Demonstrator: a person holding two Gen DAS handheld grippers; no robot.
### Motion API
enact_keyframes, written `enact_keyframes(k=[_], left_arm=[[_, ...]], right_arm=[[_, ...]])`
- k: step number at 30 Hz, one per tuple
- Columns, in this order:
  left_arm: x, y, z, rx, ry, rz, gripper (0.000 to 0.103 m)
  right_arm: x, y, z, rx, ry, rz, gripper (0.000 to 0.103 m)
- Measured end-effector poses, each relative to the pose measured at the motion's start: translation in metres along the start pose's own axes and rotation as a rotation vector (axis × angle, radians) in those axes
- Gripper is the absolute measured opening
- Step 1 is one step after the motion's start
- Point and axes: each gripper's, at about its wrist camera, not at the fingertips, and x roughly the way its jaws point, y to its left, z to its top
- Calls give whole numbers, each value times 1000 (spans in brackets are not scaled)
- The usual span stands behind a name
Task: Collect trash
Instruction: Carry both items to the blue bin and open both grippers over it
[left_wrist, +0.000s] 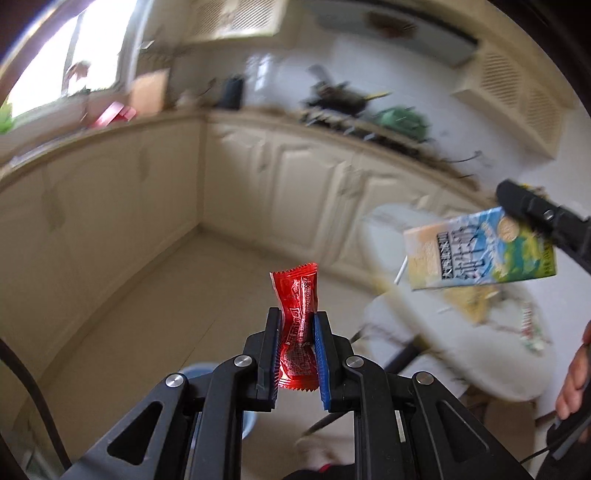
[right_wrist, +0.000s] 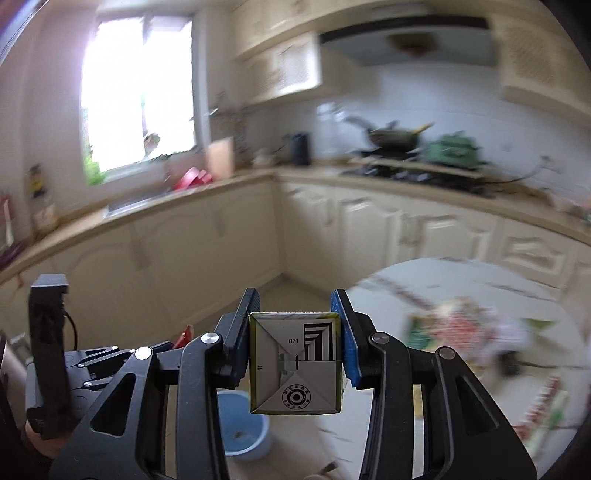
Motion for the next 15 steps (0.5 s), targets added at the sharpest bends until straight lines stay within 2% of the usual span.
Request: enact_keyframes(k=[4,9,15], left_arm=[[33,64,-16,-67,126,103,13],[85,118,-43,-151,269,140,14],[138,168,-59,-189,414,196,25]], right_arm=[[71,42,-21,-39,104,104,38],[168,82,-67,-83,278,199,38],[259,110,-120,-115,438,269,38]])
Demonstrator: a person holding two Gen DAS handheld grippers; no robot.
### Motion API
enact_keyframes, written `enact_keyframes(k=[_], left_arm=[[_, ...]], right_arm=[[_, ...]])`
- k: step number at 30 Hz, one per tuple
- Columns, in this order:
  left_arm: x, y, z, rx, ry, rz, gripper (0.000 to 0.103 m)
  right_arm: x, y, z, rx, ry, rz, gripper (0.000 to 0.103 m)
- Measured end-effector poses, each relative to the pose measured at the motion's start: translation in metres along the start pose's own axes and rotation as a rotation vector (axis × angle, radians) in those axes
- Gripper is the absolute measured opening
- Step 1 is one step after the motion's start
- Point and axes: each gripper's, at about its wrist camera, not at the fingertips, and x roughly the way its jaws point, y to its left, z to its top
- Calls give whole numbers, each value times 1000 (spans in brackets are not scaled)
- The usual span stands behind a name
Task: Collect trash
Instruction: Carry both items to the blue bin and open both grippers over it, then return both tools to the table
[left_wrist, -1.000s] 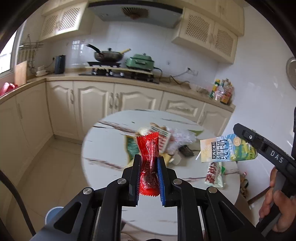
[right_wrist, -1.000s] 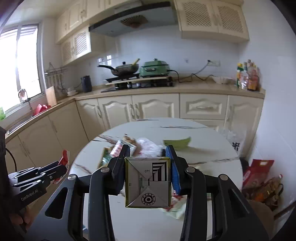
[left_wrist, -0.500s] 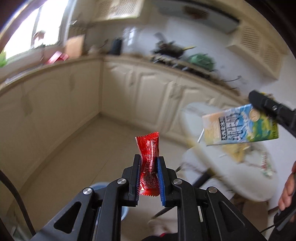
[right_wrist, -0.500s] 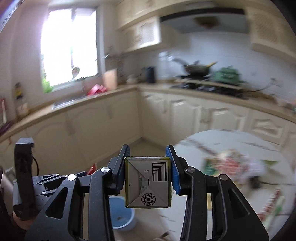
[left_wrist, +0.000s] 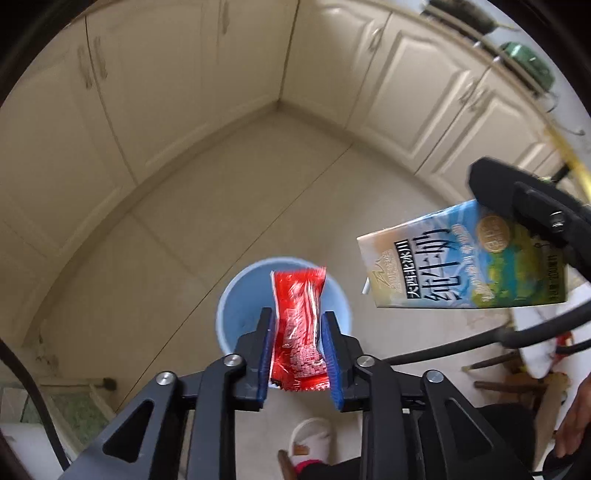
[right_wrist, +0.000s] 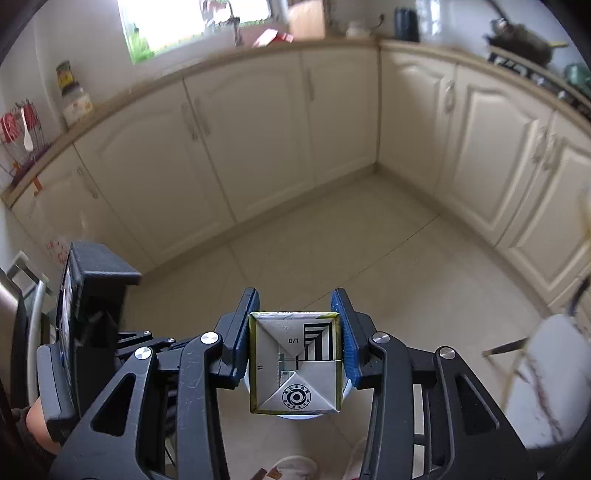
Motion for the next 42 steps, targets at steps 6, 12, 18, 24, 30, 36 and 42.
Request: enact_keyframes(k=[6,12,18,24,30,36,42], left_arm=[[23,33,16,-52,43,29,50],[-2,41,31,-112,8,56,54],[-72,12,28,-126,-136,99,56],[-172,-38,10,-102,-352,83,68],[-271,-121,-35,-31,-571,57,84],[-342,-188,-120,76,-746,0,95],[-380,-225,-223,170,-863,-44,101]], right_arm=[[78,-7,-12,26,116,59,42],[80,-17,-13,38,117,39,65],[19,-10,-4,-7,8,-65,90],[-79,1,0,-11,-143,-168,98],[-191,9,1,7,-311,-277,103],[-298,9,-21,51,-456,-403,103],[-397,-1,-55,105,-580,-505,103]])
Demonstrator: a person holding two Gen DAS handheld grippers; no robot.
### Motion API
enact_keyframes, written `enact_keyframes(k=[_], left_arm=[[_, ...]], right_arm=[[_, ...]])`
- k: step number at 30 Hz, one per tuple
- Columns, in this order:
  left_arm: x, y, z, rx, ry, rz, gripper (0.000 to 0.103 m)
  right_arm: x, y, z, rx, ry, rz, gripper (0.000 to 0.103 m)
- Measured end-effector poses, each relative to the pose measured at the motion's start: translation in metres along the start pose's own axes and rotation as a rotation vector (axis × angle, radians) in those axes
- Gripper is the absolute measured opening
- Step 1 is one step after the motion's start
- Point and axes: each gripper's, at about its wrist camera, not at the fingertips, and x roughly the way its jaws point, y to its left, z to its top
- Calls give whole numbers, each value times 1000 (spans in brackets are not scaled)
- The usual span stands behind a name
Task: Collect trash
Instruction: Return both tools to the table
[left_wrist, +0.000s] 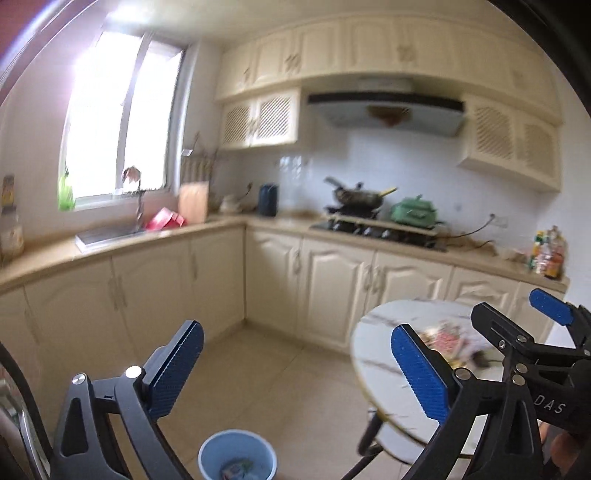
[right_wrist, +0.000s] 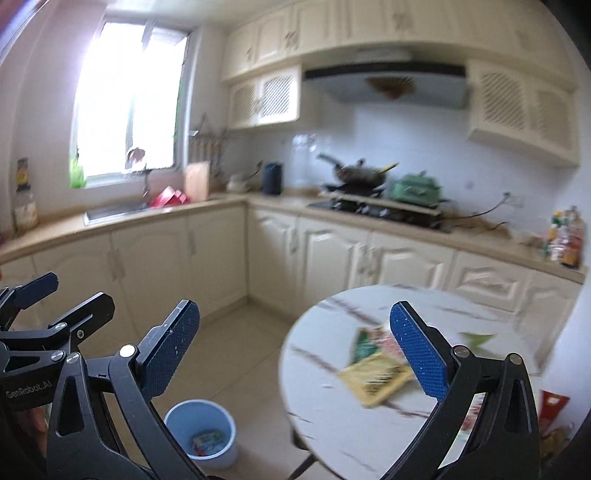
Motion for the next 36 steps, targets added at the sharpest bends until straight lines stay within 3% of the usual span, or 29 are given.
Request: enact_keyframes(k=[5,10,19,27,36], left_arm=[[-61,-27,-43,62,-99,-16,102],[-89,-59,-92,94,-178,-25,102],[-89,-92,-126,135,-228,-88,102],[-39,-107,-108,157,-198,-113,102],[58,-149,-78,200,-52,-125,102]], right_arm=[[-55,-34,6,23,-77,-81,103],[-100,-65,7,57,-133,-148,103],[-140,-114,7,119,-188,-242,103],[-136,-156,-9,157,-160,-318,103],[-96,-211,-41,223,-44,-388,103]])
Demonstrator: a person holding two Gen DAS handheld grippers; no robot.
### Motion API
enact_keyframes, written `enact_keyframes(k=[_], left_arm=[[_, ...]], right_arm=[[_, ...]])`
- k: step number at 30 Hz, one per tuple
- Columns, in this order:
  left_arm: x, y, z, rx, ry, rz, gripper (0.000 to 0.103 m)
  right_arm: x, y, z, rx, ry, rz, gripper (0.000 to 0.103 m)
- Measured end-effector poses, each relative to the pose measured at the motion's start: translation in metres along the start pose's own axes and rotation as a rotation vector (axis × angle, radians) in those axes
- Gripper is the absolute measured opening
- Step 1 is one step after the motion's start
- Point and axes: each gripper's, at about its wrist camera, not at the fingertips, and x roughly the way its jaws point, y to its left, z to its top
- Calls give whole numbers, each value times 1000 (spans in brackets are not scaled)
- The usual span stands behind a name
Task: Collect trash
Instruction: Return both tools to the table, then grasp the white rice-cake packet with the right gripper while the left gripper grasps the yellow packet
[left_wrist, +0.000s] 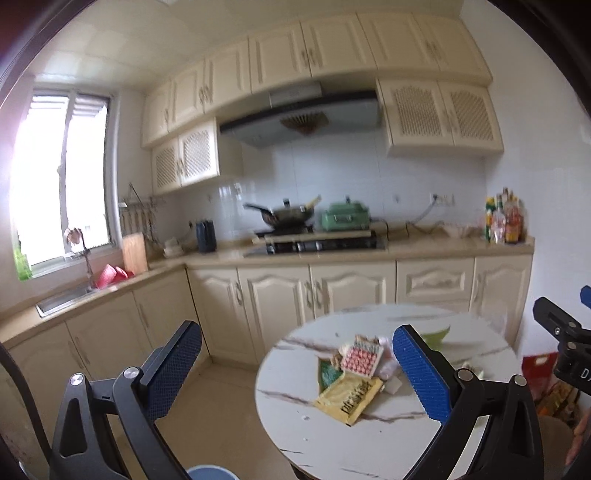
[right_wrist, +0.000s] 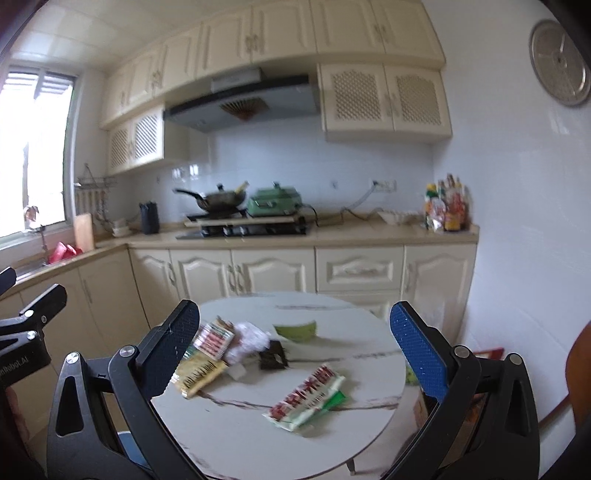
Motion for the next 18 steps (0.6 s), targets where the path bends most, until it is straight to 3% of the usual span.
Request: enact_keyframes(k=[5,13,18], left_arm=[[78,-12,13,13,127,-9,102],[180,-19,0,14,349,-87,102],[231,-20,-8,6,440,-91,102]], right_arm=[[56,-14,-32,11,155,-44,103],[154,-24,-112,69,524,-63,103],[189,-25,-136,93,622,-76,103]])
